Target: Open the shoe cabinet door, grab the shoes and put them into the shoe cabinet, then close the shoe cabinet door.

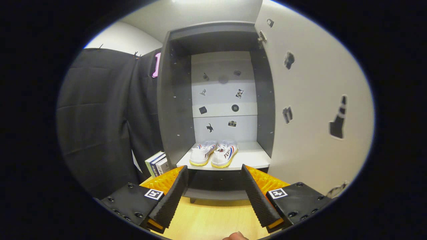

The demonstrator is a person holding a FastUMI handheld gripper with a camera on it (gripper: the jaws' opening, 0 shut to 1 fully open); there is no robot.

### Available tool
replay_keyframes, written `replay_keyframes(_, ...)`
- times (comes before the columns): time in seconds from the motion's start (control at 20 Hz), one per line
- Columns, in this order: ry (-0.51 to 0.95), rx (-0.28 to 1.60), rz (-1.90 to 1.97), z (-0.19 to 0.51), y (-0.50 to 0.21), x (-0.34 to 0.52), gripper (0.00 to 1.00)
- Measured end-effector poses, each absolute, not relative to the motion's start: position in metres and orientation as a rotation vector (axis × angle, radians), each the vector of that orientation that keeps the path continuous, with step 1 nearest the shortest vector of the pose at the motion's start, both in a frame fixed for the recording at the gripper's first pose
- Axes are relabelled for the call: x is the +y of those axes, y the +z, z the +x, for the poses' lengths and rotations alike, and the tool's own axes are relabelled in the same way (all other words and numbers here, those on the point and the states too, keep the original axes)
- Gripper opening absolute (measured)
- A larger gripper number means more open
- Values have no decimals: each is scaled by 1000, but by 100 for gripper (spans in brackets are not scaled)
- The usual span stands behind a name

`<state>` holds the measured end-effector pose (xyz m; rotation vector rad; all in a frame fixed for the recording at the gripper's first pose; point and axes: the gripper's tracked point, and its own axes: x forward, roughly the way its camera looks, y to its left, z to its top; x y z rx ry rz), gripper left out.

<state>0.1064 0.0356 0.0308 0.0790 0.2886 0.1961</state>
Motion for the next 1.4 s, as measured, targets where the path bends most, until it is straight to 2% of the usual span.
replay_keyframes(0.6, 240, 260, 50, -36, 77, -30, 98)
replay_keyframes(1.1, 213, 185, 97, -67, 123, -147, 98)
replay_keyframes(1.4, 41, 175, 81, -41, 118, -229, 98)
